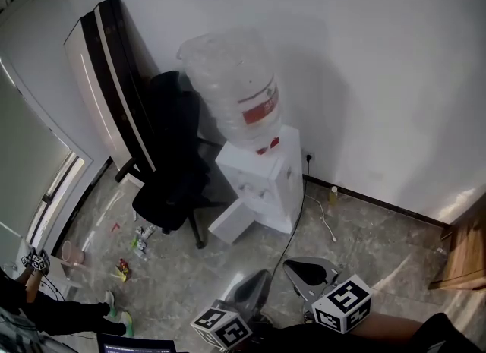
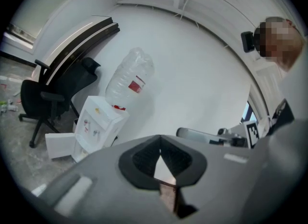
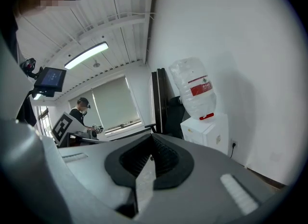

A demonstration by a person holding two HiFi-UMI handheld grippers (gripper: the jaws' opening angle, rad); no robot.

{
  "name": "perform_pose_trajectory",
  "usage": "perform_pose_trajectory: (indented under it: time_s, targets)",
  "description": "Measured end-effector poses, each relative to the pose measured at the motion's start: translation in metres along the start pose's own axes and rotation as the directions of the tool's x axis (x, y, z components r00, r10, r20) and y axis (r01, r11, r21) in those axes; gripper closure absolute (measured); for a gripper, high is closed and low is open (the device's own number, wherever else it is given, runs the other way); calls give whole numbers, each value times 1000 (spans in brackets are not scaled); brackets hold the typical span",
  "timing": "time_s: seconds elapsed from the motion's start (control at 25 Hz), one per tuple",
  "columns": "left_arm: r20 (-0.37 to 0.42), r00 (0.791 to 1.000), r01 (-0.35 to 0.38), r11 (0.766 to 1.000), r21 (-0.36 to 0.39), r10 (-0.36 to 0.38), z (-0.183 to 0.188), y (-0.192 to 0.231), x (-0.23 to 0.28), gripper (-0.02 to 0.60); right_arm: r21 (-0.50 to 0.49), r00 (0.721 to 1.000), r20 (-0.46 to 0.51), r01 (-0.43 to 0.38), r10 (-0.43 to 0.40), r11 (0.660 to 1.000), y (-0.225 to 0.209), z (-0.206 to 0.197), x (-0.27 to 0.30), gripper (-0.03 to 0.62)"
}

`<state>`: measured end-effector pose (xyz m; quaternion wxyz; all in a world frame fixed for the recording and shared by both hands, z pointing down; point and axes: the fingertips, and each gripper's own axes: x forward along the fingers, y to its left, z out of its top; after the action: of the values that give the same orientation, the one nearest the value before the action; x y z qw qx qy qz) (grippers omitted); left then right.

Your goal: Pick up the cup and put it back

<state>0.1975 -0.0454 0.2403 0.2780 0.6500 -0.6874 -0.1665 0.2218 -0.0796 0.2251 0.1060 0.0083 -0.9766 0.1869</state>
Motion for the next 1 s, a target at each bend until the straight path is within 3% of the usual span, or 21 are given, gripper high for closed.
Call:
perform_pose_trajectory:
  time_s: [0.4, 0.6, 0.84, 1.0]
  targets:
    - [9, 998, 63, 996, 68, -63, 29, 5, -37, 578, 21, 999, 22, 29, -30, 999, 45, -2, 20, 586]
    - [-5, 997, 77, 995, 63, -76, 34, 21, -59, 578, 69, 999, 5, 34, -34, 997, 65, -11, 39, 586]
    - [-1, 995, 97, 995, 30, -97, 36, 36, -71, 578, 59, 999, -5, 41, -41, 997, 80, -16, 51, 586]
    - [-7, 989, 145, 989, -2, -145, 33, 26, -76, 578, 43, 995, 20, 102, -103, 994, 89, -8, 34, 586]
